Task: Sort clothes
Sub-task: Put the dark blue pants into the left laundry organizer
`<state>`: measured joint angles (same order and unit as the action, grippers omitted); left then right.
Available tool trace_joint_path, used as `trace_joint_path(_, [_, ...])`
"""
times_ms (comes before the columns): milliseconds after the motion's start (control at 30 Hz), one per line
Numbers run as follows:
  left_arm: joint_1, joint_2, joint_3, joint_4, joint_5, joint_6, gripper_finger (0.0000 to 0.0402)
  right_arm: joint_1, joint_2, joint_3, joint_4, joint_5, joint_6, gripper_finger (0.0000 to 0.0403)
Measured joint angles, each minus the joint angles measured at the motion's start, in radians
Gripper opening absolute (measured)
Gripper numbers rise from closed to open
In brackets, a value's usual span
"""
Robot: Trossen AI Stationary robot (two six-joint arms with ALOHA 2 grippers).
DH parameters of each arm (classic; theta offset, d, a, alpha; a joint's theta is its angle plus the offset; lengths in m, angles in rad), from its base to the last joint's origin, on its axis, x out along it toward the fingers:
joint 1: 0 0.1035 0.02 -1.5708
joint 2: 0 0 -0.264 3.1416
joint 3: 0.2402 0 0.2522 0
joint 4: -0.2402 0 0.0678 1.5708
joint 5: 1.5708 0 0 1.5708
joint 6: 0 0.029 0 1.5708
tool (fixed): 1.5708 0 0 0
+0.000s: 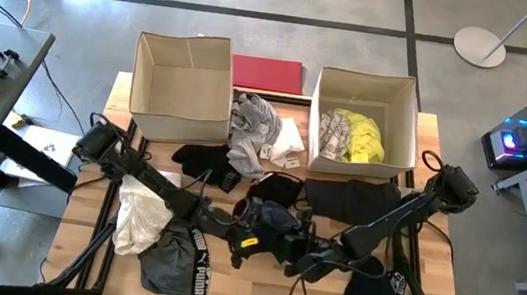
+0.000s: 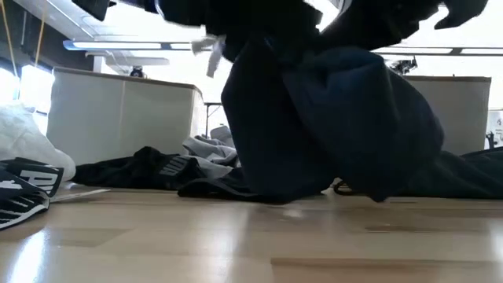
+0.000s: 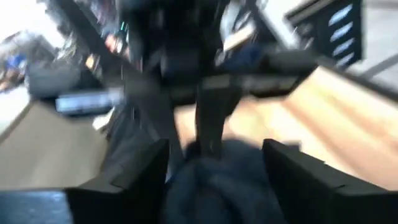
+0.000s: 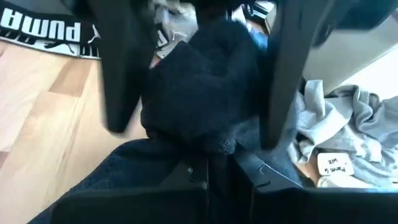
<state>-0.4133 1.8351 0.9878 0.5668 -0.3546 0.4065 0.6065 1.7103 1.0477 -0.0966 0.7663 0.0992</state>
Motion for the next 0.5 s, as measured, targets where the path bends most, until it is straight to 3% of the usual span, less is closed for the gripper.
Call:
trace_joint_path(133, [-0.001, -0.002, 0.000, -0.079, -0.165, -0.037, 0.0284, -0.002, -0.030, 0.000, 0.003, -0.008, -0.003, 0.0007])
trace_joint_path(267, [0.000, -0.002, 0.001, -0.108, -0.191, -0.039, 0.0279, -0.001, -0.062, 0.000, 0.004, -0.023, -0.003, 0.0007])
trace_joint_path(400, [-0.003, -0.002, 0.001, -0.095, -0.170, -0.040, 0.0238, -0.001, -0.072, 0.000, 0.010, -0.056, 0.018, 0.0015])
trace_joint_path(500, [-0.005, -0.002, 0.001, -0.098, -0.170, -0.046, 0.0184, -0.001, -0.072, 0.000, 0.009, -0.043, 0.054, 0.0039])
